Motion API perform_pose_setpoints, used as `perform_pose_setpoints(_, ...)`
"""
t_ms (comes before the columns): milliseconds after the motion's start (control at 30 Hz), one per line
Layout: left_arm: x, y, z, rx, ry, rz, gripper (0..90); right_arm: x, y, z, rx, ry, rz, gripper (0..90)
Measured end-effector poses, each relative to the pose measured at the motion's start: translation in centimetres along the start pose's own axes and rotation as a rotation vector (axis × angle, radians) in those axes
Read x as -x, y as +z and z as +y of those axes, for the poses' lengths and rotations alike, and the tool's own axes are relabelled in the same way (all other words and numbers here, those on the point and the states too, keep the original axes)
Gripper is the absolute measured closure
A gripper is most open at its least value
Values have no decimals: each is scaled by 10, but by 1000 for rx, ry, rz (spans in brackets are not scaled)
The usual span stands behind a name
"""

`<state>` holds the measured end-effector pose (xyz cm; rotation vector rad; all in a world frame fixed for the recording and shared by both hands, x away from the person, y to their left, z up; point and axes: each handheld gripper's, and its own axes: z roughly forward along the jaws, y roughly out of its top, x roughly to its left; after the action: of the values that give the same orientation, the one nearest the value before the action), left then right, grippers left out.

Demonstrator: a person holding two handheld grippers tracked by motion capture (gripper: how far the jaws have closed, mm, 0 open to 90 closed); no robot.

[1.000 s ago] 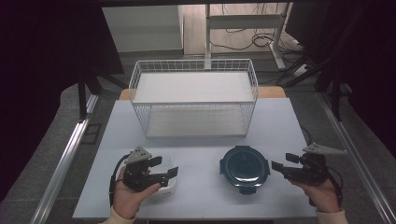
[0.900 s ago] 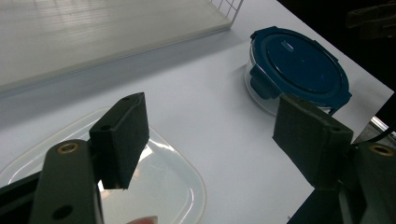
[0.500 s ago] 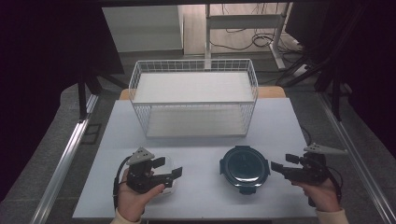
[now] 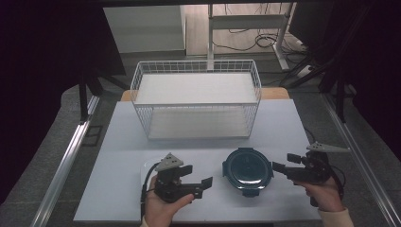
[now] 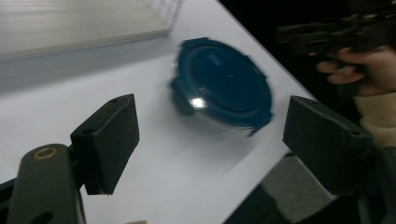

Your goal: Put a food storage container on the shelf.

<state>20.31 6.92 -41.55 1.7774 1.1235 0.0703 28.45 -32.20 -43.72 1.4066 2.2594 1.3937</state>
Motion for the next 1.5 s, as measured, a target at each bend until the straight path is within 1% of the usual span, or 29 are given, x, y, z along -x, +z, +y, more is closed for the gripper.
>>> perform_pose_setpoints(67,5,9,1,-12,-5,-22,169,-1,1,1,-1,0,6,128)
perform_pose_setpoints(100,10,18,1,-31,4,-29,161,-3,1,1,-8,-3,7,121)
perform_pose_setpoints(167,15,26,2,-42,6,-39,155,-3,2,1,-12,-6,10,119)
perform_pose_setpoints(200,15,26,2,-42,6,-39,153,-3,2,1,-12,-6,10,119)
perform_pose_setpoints(267,18,35,4,-57,9,-50,149,-3,2,1,-14,-3,14,114)
perform_pose_setpoints(333,18,41,6,-60,-1,-58,144,-3,2,0,-16,2,21,111)
perform_pose_setpoints(367,17,48,8,-63,-17,-66,137,-4,4,0,-24,7,26,107)
perform_pose_setpoints(400,17,48,8,-63,-17,-66,130,-4,4,-1,-27,8,29,105)
perform_pose_setpoints(433,15,55,10,-65,-39,-73,122,-3,5,-1,-32,11,34,103)
perform_pose_setpoints(533,10,64,14,-69,-69,-71,107,-4,8,-2,-44,19,48,97)
perform_pose_setpoints(600,8,67,15,-71,-77,-68,102,-4,10,-2,-49,20,50,95)
perform_pose_setpoints(633,6,72,16,-76,-93,-70,102,-4,11,-3,-53,23,52,93)
perform_pose_setpoints(733,2,82,19,-91,-120,-80,96,-4,16,-4,-71,34,62,88)
perform_pose_setpoints(767,-1,88,19,-101,-130,-82,93,-4,19,-5,-79,40,63,86)
perform_pose_setpoints(800,-1,88,19,-101,-130,-82,91,-4,19,-5,-79,40,63,86)
perform_pose_setpoints(900,-7,98,19,-120,-156,-79,81,-5,22,-5,-86,41,69,87)
perform_pose_setpoints(933,-10,100,19,-126,-164,-85,80,-5,22,-5,-90,40,70,87)
perform_pose_setpoints(967,-13,104,19,-128,-175,-82,73,-5,24,-6,-94,50,72,87)
perform_pose_setpoints(1067,-16,109,20,-139,-182,-80,69,-4,26,-7,-97,64,74,86)
perform_pose_setpoints(1100,-21,114,20,-143,-202,-84,65,-3,27,-7,-99,72,77,83)
perform_pose_setpoints(1133,-24,117,20,-142,-217,-96,66,-2,28,-7,-99,79,79,81)
perform_pose_setpoints(1200,-25,119,20,-150,-223,-98,64,-1,30,-8,-102,91,83,77)
perform_pose_setpoints(1233,-28,125,18,-164,-226,-90,64,0,31,-8,-104,98,80,74)
perform_pose_setpoints(1300,-32,132,16,-182,-239,-112,64,1,33,-9,-111,109,79,72)
perform_pose_setpoints(1333,-32,132,16,-182,-239,-112,64,1,33,-9,-111,109,79,72)
perform_pose_setpoints(1367,-35,135,14,-189,-253,-120,66,3,35,-11,-122,124,84,68)
perform_pose_setpoints(1400,-37,137,13,-191,-264,-127,66,3,35,-11,-122,124,84,68)
perform_pose_setpoints(1433,-41,140,12,-199,-279,-138,71,5,38,-12,-125,143,93,68)
perform_pose_setpoints(1500,-45,142,10,-204,-279,-133,76,6,42,-14,-129,157,104,67)
